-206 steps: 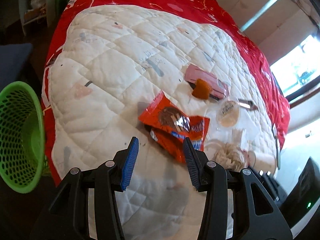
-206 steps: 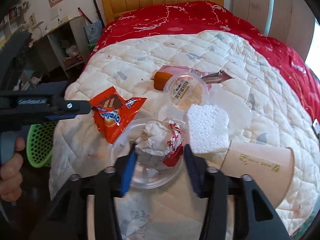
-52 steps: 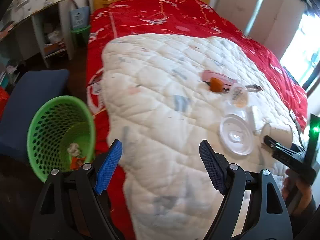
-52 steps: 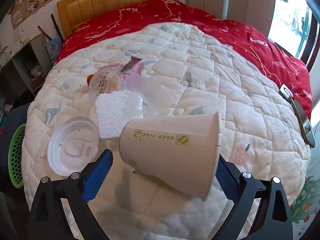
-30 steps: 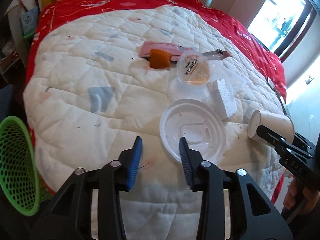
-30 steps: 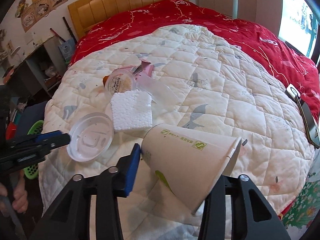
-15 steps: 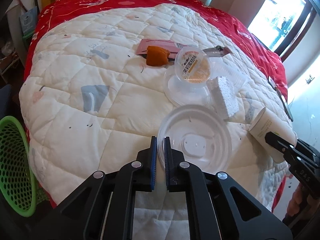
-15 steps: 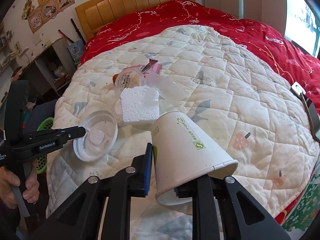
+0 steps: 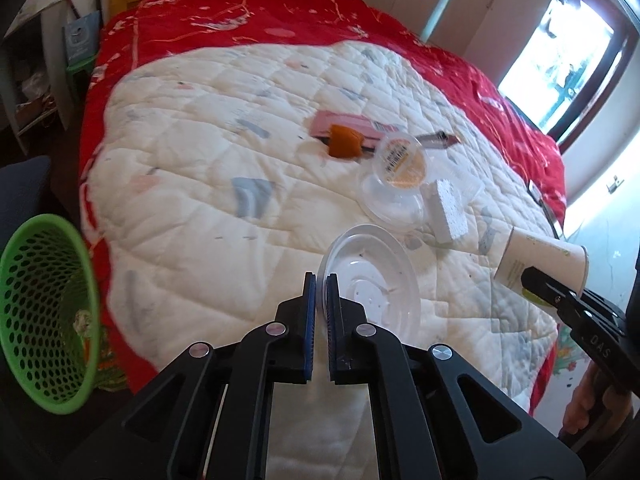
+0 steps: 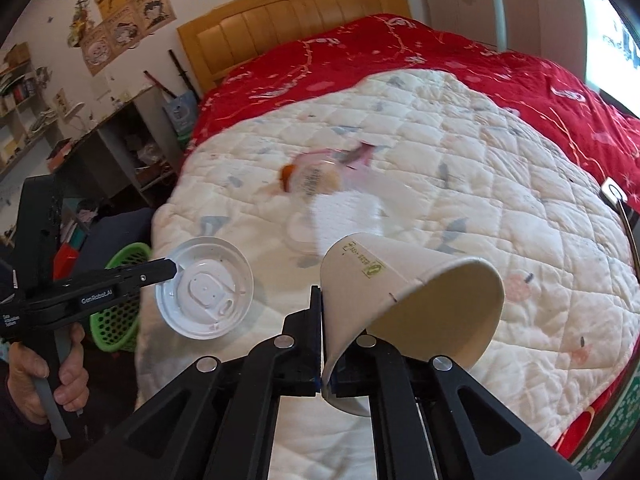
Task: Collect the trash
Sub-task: 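Drop the lid into the basket with the left tool while the right tool drops the paper cup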
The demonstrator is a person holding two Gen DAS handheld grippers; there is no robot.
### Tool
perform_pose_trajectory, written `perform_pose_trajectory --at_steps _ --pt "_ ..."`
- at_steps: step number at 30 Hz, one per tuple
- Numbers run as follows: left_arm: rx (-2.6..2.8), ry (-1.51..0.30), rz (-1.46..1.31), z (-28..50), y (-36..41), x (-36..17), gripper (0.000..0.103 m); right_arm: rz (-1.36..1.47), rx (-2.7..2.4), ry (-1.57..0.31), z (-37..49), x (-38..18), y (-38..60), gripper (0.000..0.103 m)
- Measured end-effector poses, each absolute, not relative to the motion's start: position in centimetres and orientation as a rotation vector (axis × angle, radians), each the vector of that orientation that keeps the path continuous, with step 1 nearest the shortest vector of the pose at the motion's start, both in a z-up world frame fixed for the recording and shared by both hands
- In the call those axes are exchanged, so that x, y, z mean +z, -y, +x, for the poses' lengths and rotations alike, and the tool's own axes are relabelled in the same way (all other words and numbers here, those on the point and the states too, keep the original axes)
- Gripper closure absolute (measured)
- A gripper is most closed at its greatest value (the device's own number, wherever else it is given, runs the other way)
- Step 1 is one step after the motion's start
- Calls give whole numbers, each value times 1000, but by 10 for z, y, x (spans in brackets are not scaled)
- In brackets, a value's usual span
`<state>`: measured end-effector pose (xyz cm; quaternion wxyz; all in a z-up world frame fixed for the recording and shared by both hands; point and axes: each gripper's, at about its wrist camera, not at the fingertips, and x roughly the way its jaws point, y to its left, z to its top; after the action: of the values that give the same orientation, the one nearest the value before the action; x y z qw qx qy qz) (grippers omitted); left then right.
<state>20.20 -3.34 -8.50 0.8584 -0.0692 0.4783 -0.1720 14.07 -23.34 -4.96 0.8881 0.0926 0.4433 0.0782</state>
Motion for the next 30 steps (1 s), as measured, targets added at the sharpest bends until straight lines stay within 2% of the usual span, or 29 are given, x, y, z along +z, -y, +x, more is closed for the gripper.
perform_pose_trajectory --at_steps 16,30 --pt "-66 -896 -218 171 -127 -50 100 161 400 -908 155 -24 116 100" --pt "192 -941 -262 166 -236 -80 97 98 596 -965 175 -32 -7 100"
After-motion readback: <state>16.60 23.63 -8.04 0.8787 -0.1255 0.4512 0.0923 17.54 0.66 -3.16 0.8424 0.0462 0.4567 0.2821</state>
